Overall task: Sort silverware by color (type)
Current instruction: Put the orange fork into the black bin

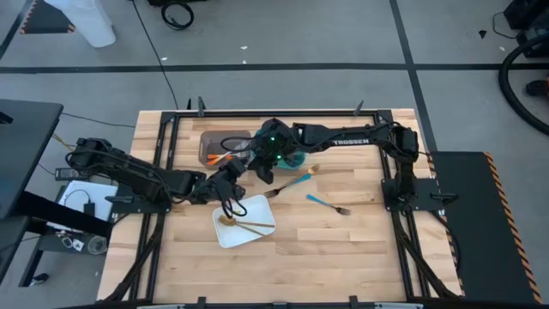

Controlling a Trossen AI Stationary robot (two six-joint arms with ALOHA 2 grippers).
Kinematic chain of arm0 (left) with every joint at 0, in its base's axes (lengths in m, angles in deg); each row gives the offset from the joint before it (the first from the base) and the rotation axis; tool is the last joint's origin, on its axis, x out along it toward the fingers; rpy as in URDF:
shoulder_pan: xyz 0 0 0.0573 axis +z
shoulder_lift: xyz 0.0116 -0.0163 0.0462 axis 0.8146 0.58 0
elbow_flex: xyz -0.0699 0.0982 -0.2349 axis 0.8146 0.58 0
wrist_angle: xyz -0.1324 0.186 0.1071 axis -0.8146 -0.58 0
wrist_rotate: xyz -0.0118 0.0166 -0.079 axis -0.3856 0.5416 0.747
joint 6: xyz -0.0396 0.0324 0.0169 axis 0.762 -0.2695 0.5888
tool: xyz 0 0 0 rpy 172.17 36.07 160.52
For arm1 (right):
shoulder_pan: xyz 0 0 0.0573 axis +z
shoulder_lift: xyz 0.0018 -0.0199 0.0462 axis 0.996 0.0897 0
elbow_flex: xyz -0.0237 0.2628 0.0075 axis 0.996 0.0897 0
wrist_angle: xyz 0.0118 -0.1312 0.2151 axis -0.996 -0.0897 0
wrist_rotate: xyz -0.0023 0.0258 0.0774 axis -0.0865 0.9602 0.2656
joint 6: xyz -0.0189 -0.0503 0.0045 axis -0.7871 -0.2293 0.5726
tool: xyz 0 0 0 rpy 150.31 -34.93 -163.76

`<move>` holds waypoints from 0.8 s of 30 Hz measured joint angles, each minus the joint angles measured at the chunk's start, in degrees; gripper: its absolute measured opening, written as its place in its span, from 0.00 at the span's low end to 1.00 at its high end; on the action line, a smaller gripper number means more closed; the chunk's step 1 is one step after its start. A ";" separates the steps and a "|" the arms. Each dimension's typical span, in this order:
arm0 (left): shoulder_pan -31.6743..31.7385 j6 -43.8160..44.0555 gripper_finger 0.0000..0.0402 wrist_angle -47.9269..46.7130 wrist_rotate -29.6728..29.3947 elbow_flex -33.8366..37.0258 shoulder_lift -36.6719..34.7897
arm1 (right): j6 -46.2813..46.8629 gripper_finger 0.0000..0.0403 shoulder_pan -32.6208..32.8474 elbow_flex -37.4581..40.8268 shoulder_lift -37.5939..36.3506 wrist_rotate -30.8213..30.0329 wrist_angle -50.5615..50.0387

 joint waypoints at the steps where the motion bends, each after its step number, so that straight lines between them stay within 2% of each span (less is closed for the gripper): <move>1: 0.01 0.53 0.02 -0.15 -0.01 0.00 0.00 | 0.00 0.06 0.00 0.00 0.00 -0.75 0.09; 8: 0.00 6.60 0.02 -1.75 -0.03 -0.05 0.00 | -0.47 0.18 -0.03 0.00 0.00 -1.98 0.26; 14: 0.38 17.25 0.02 -10.43 0.19 -0.09 -0.02 | -0.91 0.26 -1.81 0.00 0.00 -2.45 0.29; 19: 2.39 26.90 0.02 -16.26 0.21 0.00 -0.02 | -1.67 0.30 -4.04 0.00 0.00 -1.61 1.55; 24: 4.80 31.38 0.02 -15.79 0.67 2.13 -0.04 | -1.83 0.32 -6.25 -0.02 0.00 0.81 1.36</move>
